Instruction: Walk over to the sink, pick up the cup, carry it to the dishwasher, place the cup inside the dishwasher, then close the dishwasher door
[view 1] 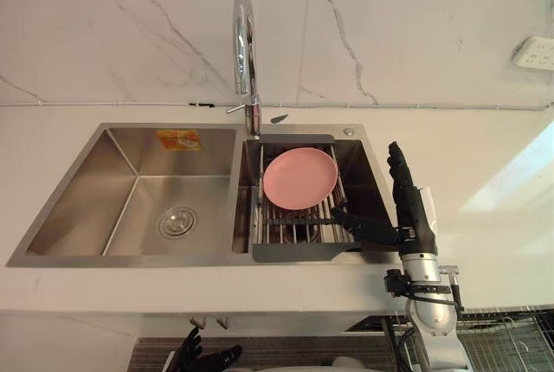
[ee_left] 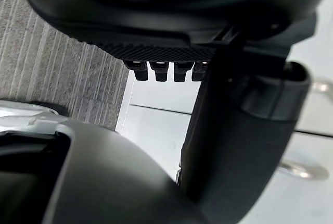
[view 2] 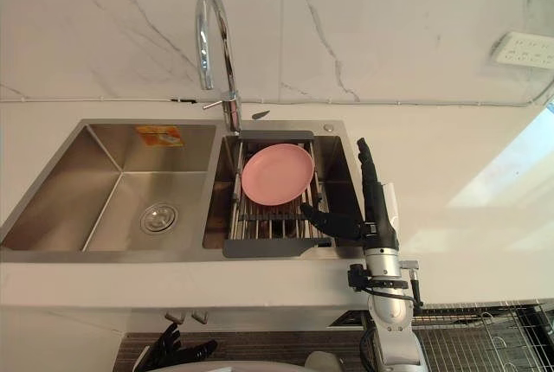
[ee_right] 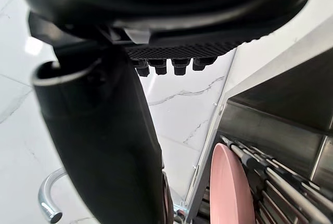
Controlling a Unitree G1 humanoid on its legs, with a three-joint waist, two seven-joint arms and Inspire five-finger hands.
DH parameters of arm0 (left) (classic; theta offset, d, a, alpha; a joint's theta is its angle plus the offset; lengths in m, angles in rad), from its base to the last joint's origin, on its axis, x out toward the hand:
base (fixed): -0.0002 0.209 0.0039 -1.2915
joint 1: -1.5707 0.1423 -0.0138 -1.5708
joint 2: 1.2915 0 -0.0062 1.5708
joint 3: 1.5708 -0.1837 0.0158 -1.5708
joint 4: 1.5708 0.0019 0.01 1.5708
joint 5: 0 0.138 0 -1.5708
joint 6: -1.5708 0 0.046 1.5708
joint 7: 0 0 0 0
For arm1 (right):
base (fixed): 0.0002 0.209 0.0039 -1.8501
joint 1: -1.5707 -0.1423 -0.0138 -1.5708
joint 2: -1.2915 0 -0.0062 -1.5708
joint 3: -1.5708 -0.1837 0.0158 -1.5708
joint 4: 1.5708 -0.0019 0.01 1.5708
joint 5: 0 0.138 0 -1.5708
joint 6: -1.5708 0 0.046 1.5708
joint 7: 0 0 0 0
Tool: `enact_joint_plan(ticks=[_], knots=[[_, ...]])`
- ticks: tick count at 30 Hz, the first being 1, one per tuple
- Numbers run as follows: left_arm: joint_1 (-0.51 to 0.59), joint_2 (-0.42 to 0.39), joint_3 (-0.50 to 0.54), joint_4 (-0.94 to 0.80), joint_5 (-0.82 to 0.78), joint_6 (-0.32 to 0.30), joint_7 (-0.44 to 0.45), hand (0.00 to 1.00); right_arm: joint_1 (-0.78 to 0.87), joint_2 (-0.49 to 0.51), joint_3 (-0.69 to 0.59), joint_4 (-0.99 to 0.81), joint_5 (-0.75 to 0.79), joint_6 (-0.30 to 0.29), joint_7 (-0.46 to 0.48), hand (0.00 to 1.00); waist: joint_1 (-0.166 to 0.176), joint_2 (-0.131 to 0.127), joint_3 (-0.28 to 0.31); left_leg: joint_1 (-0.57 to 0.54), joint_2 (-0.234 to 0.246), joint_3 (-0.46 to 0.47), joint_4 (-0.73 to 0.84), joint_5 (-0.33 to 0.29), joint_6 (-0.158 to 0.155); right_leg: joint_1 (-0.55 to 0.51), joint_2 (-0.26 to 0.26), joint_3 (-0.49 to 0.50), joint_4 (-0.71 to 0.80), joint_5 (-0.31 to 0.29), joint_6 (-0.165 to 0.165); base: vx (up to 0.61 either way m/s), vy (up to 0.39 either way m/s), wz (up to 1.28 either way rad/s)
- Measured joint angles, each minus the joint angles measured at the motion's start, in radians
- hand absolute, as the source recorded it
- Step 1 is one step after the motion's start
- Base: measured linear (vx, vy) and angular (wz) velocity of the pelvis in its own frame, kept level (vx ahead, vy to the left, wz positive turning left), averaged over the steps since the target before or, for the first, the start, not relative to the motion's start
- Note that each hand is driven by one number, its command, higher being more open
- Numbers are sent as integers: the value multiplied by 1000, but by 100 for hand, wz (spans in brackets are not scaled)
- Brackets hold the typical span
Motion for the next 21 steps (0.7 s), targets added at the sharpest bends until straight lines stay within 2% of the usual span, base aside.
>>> enact_joint_plan(ticks=[4,7,8,9,10,11,14,16,21], knots=[[1,-3,-2,1,1,-8,1,100,1,0,-16,0,13,10,14,100,-5,8,-11,9,-2,8,-13,3,-4,31,6,2,-64,24,8,129,26,-5],[10,-3,-2,8,13,-10,3,100,5,0,-14,0,16,22,26,100,-6,9,-16,-7,-13,28,42,4,-7,56,-6,8,-102,54,6,61,72,-5],[10,7,3,10,21,-11,0,100,4,6,-15,4,17,24,28,100,-4,-14,-9,-54,-31,32,126,-11,-14,69,-44,11,-110,60,9,3,96,15],[14,12,1,13,22,-20,1,100,3,11,-18,12,20,24,28,100,-6,-12,-13,-50,-6,75,44,-27,14,76,-56,10,-112,61,14,-17,88,24],[18,0,1,9,22,-25,2,100,3,1,-26,12,22,24,27,100,-14,10,-22,-51,33,85,-24,50,-6,75,-39,3,-115,64,18,-11,112,7],[25,-16,6,10,20,-28,11,100,-4,7,-26,31,24,31,30,100,-1,9,-27,-38,13,86,-35,51,3,80,-52,17,-128,65,22,13,121,-2],[26,-4,4,9,21,-35,10,100,0,10,-4,33,23,32,43,100,1,-6,-27,-43,-6,88,-46,57,13,78,-66,22,-135,65,22,-27,85,-3],[26,3,3,12,21,-36,7,100,0,11,-4,34,23,32,45,100,0,-13,-32,-46,-8,88,-54,63,23,74,-65,26,-141,65,24,-74,10,-2],[26,2,2,14,21,-46,5,100,1,11,-6,55,18,30,36,100,-4,-11,-33,-44,6,88,-79,86,18,64,-48,30,-144,69,39,-61,-47,-2]])
